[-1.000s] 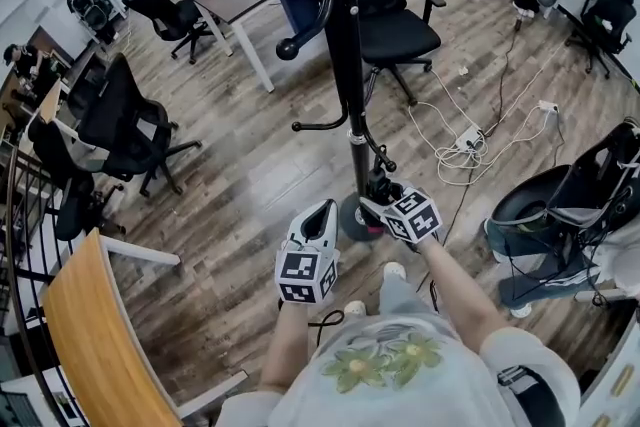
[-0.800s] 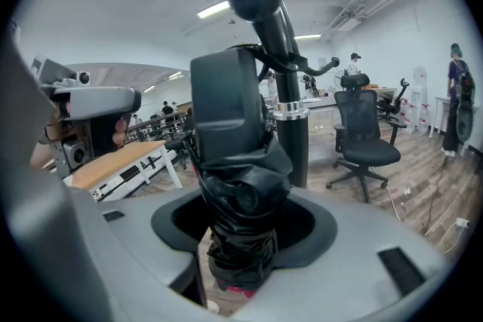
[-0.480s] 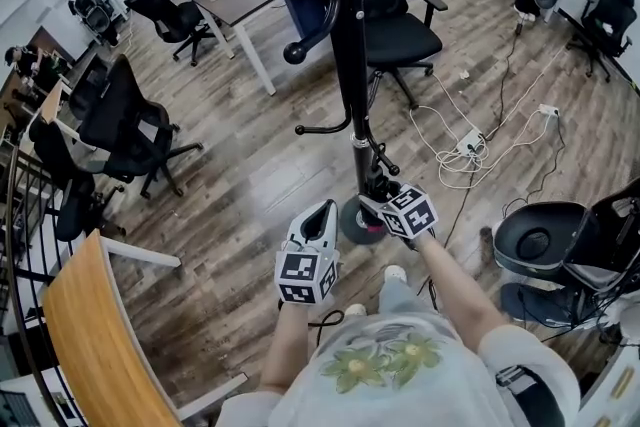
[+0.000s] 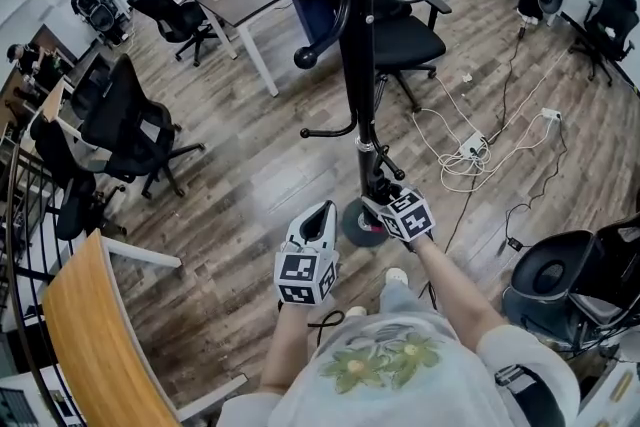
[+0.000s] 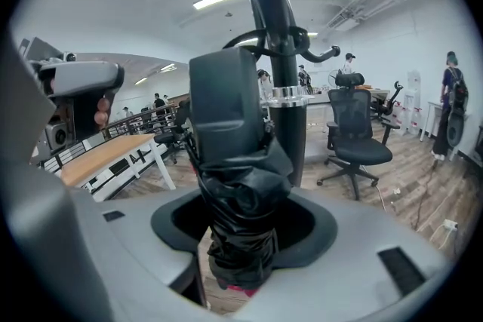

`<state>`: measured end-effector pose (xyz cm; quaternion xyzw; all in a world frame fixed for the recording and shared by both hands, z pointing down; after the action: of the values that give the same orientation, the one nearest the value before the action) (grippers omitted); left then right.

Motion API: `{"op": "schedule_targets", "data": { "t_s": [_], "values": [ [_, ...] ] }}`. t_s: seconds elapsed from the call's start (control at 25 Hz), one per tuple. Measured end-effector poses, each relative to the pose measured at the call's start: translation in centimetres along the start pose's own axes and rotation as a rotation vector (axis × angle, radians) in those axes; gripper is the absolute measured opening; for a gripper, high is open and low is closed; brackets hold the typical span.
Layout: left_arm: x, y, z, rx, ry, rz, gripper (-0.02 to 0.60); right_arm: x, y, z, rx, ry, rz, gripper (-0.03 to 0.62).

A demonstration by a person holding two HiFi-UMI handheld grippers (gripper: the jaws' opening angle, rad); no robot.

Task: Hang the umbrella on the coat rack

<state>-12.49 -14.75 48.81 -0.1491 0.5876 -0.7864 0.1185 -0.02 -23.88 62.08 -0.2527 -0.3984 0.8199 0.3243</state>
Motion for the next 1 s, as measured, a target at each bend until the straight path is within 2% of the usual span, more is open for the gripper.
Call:
{"op": "schedule_targets", "data": {
  "t_s": [1.0],
  "values": [
    [1.6,-0.2,1.4,0.026,-0.025,0.002,0.005,-1.6,-3.2,2.3,0.023,-0.091,0.036,0.232]
  ]
}}
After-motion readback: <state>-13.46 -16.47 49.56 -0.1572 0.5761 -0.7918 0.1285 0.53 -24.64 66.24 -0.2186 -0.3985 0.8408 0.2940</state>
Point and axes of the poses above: the fingertips, and each gripper's own axes: z forward along the fingers, x to its left, y out of its top, the point moved 5 cm from there along -z, backward along the fingers, and after that the axes turned 1 degree about -x, right-handed, at the moved point
